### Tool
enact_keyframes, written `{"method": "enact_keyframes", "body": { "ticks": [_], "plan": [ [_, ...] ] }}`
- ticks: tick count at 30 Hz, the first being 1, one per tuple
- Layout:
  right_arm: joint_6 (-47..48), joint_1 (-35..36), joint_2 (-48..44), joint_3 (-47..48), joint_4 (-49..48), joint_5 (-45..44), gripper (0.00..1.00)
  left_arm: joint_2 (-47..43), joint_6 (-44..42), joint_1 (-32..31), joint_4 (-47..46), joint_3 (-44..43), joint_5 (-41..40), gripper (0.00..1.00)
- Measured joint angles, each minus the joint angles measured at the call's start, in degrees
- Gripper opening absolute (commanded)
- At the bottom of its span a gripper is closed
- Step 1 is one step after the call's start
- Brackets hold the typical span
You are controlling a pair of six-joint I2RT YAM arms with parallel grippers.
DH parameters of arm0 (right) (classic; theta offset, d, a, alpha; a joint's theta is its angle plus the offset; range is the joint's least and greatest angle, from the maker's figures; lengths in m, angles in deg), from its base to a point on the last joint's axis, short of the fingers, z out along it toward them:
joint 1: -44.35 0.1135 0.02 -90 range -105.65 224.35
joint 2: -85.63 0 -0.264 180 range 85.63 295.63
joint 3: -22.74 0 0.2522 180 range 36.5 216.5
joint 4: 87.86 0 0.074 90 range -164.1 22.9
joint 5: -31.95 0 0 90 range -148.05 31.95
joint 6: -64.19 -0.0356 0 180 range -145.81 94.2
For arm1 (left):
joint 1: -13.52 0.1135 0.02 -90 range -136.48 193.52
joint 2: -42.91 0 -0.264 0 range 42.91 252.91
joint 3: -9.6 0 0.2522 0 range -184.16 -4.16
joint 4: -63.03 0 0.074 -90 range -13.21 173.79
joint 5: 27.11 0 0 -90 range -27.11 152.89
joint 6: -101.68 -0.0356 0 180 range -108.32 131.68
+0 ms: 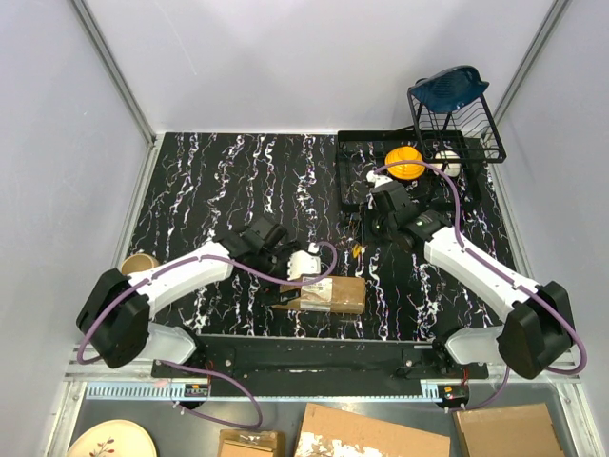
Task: Unpack the express box
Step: Adjust the express box at the center of the board.
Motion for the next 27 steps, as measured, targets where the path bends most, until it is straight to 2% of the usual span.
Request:
{"method": "enact_keyframes", "body": {
  "ticks": [4,11,14,15,16,18,20,23,25,27],
  "plan": [
    [-0.02,-0.02,-0.7,0.09,-0.28,-0.5,0.0,1.42,-0.98,-1.88,-7.58,3.67,-6.78,0.99],
    [-0.28,-0.02,-3.26,0.87,-0.07,-1.62,0.0,1.7,-2.8,-3.87,-14.14,7.26,-11.41,0.99],
    [-0.33,-0.02,-4.02,1.49,0.15,-1.77,0.0,2.82,-4.09,-4.39,-15.54,8.09,-12.07,0.8],
    [-0.33,-0.02,-4.22,1.75,0.52,-2.01,0.0,3.26,-4.61,-4.5,-15.54,8.09,-12.0,0.65],
    [-0.35,-0.02,-4.37,1.97,0.79,-2.23,0.0,3.58,-5.62,-4.5,-15.13,7.82,-11.65,0.6],
    [-0.35,-0.02,-4.87,2.51,1.07,-2.82,0.0,4.33,-7.72,-4.44,-12.11,6.01,-10.32,0.54],
    [-0.35,-0.02,-5.46,3.32,2.03,-3.19,0.0,6.05,-11.15,-4.44,-6.47,2.23,-7.96,0.54],
    [-0.33,-0.02,-6.84,5.33,4.15,-3.34,0.0,11.26,-18.16,-4.02,8.02,-7.78,-2.54,0.57],
    [-0.35,-0.11,-7.58,6.91,5.25,-3.3,0.0,17.25,-25.31,-3.32,20.44,-17.62,2.8,0.58],
    [-0.35,-0.37,-8.11,8.24,6.16,-3.04,0.0,22.27,-29.81,-2.51,26.25,-24.04,6.8,0.62]
  ]
}}
